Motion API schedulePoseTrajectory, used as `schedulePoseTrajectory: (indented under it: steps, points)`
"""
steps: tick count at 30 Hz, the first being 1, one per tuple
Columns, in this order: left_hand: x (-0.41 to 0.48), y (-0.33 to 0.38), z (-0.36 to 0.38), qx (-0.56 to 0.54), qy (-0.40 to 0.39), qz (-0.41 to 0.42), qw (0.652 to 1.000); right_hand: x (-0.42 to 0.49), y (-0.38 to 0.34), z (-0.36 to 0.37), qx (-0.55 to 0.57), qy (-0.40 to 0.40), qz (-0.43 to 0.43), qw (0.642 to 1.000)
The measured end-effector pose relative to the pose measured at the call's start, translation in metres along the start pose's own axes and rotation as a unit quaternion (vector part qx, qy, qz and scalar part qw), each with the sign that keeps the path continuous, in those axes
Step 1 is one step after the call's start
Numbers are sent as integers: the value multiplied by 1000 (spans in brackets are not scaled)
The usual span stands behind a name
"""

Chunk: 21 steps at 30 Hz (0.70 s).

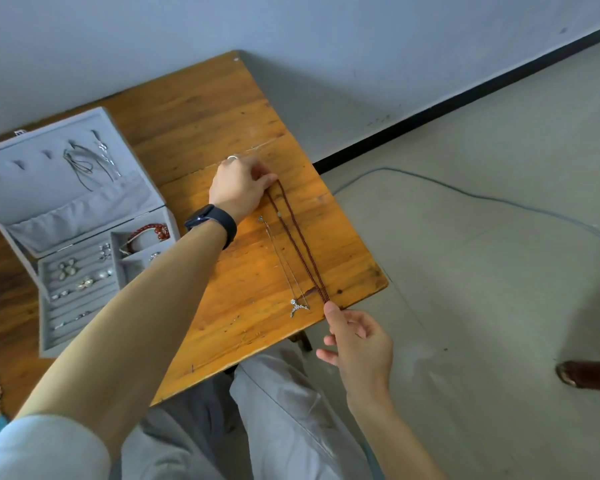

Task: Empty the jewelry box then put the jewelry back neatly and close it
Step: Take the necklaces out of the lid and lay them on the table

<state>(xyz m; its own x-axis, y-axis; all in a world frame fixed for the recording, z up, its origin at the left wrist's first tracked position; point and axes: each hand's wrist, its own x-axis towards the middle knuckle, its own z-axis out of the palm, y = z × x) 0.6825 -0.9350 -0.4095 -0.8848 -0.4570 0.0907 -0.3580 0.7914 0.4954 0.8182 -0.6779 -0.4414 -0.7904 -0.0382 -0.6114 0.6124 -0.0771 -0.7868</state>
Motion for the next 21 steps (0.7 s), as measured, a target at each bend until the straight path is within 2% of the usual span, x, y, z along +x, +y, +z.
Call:
schedulePoseTrajectory:
  steps: [15, 21]
  points:
    - [3, -8, 3, 7, 28, 3, 1000, 3, -1, 1, 53, -40, 14, 998]
    - [0, -8, -2, 11, -2, -4, 1000, 1, 0, 0, 53, -46, 12, 997]
